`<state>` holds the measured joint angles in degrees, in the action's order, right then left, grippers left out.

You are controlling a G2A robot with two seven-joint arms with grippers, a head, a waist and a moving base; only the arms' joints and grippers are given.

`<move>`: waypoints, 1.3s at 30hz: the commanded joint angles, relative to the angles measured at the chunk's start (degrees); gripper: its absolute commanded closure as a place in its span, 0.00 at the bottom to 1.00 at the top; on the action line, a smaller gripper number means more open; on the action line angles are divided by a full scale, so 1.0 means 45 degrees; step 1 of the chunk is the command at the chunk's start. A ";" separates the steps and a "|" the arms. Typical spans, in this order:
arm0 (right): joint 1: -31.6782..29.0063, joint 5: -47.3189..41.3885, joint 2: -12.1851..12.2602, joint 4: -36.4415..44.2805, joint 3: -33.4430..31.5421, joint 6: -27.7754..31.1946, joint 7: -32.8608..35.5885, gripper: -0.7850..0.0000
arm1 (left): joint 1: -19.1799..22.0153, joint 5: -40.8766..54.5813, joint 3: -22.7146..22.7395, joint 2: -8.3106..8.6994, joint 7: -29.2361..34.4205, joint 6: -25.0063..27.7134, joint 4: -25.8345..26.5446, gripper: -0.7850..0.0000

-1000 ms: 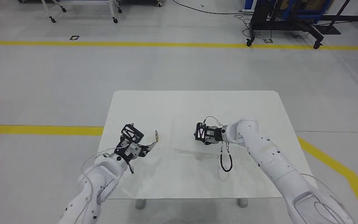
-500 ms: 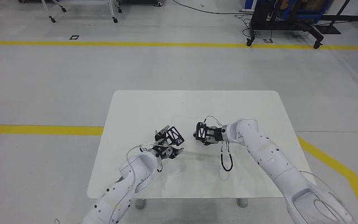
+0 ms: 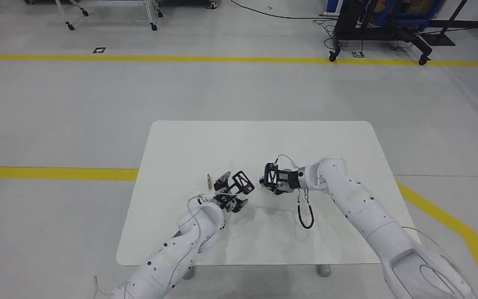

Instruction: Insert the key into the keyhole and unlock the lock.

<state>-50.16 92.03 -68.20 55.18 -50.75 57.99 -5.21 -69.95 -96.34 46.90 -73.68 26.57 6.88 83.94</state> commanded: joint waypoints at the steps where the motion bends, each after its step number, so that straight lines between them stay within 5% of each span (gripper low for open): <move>1: -0.0050 0.0063 0.0077 0.0061 0.0017 0.0003 -0.0384 1.00 | 0.0055 -0.0026 -0.0046 -0.0043 -0.0032 -0.0006 -0.0145 0.00; 10: -0.0110 0.0001 0.0608 0.0244 0.0324 0.0003 -0.2573 1.00 | 0.0182 0.0035 -0.0128 -0.0227 0.0057 -0.0158 -0.0410 0.00; 20: -0.0114 -0.0031 0.0633 0.0238 0.0327 0.0003 -0.2674 1.00 | 0.0182 -0.0031 0.0062 -0.0230 0.0066 -0.0578 -0.0270 0.00; 23: -0.0264 -0.0377 0.0630 0.0406 0.0242 -0.0122 -0.2892 1.00 | -0.0475 0.1671 0.1685 -0.0008 -0.1308 -0.0898 0.0783 0.00; 28: -0.0549 -0.1874 0.0755 0.0518 -0.0247 0.0003 -0.3996 1.00 | -0.2444 0.4805 0.5552 0.0694 -0.3144 0.1747 0.2822 0.00; 32: -0.0526 -0.4608 0.0754 0.0071 -0.0031 0.0003 -0.3990 1.00 | -0.3448 0.8359 0.7747 0.0971 -0.3808 0.4190 0.2900 0.00; 39: -0.0459 -0.5430 0.0760 -0.0011 0.0124 0.0003 -0.3834 1.00 | -0.3448 0.8359 0.7747 0.0971 -0.3808 0.4190 0.2900 0.00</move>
<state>-52.22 67.38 -64.78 55.13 -50.19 58.00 -22.45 -85.47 -58.26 81.74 -69.31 9.44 25.68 96.99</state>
